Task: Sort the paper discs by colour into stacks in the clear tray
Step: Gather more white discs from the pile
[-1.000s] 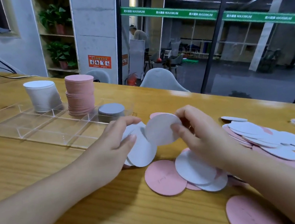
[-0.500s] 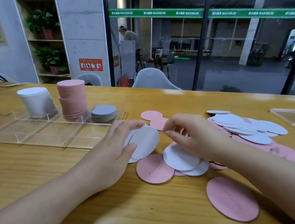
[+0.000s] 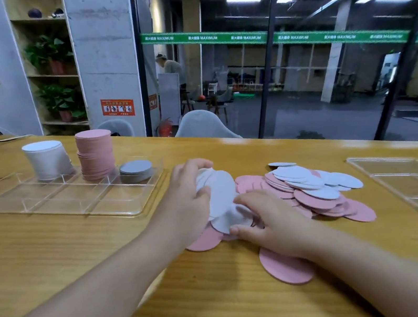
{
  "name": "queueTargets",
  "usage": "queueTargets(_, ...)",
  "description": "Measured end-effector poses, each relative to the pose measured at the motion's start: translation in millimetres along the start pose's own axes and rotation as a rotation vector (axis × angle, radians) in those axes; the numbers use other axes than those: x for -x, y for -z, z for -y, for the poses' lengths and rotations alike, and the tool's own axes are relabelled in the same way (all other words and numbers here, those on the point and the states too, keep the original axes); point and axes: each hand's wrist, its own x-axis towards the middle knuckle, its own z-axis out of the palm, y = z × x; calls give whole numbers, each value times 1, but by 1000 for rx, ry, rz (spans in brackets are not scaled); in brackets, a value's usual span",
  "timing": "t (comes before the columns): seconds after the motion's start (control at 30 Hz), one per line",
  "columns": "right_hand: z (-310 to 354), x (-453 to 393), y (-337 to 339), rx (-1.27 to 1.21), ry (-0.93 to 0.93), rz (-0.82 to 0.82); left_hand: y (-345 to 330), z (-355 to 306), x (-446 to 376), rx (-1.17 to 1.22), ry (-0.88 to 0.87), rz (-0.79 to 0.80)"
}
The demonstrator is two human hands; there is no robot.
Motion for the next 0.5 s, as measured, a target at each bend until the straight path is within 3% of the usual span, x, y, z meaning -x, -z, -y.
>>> queueTargets(0.17, 1, 5, -6, 0, 0, -51, 11, 19, 6, -21, 56, 36)
queueTargets(0.5, -3, 10, -5, -303, -107, -134, 20, 22, 5, -81, 123, 91)
